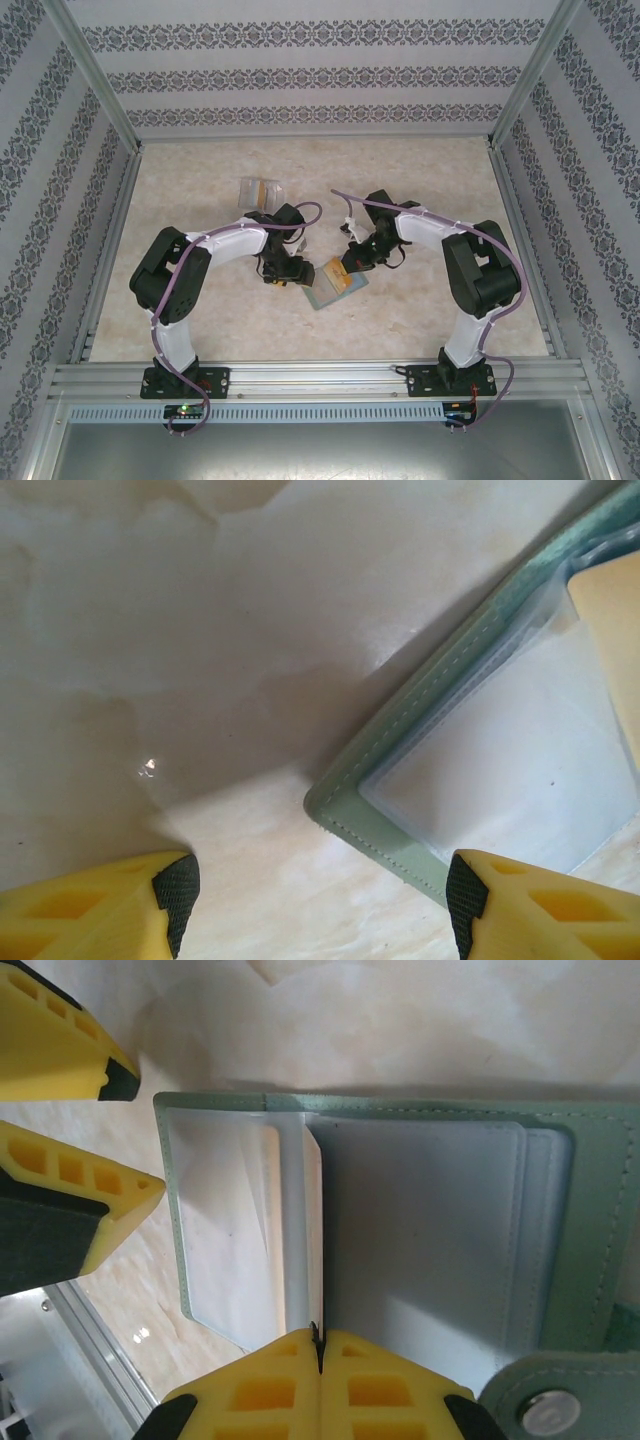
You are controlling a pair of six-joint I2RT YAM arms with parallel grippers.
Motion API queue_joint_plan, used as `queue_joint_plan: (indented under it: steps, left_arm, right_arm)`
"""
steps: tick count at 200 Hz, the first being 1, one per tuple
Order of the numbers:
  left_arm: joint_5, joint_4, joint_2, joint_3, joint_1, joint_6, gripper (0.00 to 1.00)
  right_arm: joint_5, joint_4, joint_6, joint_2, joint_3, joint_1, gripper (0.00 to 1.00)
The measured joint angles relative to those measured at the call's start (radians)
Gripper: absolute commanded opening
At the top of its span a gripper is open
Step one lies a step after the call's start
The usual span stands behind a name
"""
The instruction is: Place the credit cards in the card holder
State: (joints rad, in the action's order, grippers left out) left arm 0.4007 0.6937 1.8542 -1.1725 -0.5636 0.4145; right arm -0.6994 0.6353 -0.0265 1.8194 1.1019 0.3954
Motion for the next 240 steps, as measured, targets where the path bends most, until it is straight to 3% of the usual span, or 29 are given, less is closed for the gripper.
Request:
queue_joint_plan:
  steps: [76,156,240]
  left_arm:
    - [-0.074,0.003,-0.022,0.023,0.008,-0.003,0.71]
    - [-0.137,-0.061,-0.122,0.149,0.014,0.001,0.64]
    - [-0.151,-0.175,-0.201,0.267,0.024,0.131,0.64]
  right_arm:
    - [-0.094,-0.107,-0.062,0.009,-0.063,0.032,0.00]
    - [-0.141,-0.241,-0.144,0.023,-0.125,0.041,0.00]
    - [-0.159,-0.309,-0.188,0.048,-0.127,0.055,0.00]
